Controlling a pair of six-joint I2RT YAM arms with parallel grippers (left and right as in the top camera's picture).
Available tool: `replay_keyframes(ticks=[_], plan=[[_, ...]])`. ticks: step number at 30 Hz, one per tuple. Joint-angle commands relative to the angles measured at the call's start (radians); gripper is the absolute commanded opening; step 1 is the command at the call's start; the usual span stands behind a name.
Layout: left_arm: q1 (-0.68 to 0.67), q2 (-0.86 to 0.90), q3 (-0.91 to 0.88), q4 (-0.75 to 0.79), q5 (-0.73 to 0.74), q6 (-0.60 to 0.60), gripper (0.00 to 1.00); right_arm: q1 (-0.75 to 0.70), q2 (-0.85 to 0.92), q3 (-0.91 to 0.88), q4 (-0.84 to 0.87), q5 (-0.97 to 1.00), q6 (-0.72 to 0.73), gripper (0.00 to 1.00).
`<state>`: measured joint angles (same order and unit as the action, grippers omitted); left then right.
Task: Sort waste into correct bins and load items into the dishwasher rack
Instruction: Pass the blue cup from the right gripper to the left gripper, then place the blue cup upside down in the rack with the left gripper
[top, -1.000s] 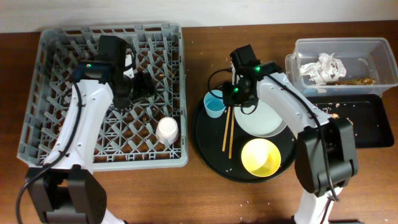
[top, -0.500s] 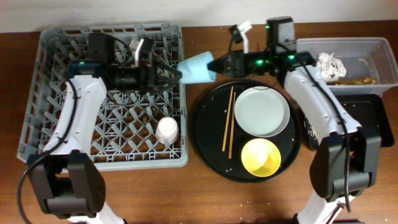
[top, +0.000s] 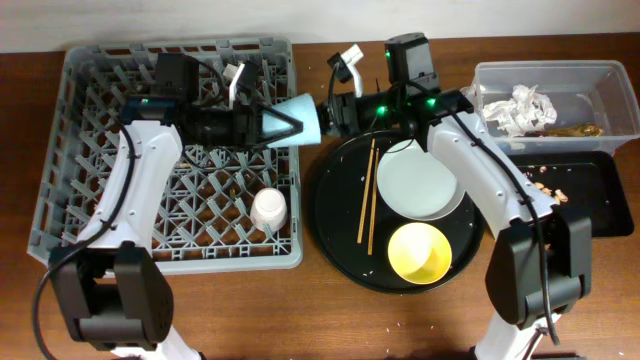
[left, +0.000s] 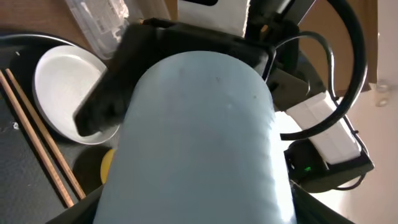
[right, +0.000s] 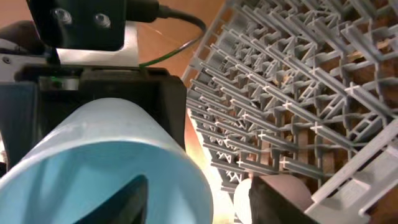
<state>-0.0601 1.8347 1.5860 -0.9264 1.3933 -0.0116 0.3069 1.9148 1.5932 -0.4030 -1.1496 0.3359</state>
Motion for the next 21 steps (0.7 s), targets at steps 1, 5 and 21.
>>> replay_keyframes(ticks=[1,5,21], plan=[[0.012,0.005,0.021,0.013,-0.205,-0.056,0.23,-0.027,0.005,0.011,-0.065,0.183,-0.01,0.7],[-0.023,0.003,0.183,-0.151,-0.852,-0.152,0.24,-0.14,0.003,0.011,-0.3,0.496,-0.077,0.71],[-0.234,0.377,0.439,-0.367,-1.364,-0.159,0.87,-0.184,-0.009,0.012,-0.537,0.621,-0.19,0.75]])
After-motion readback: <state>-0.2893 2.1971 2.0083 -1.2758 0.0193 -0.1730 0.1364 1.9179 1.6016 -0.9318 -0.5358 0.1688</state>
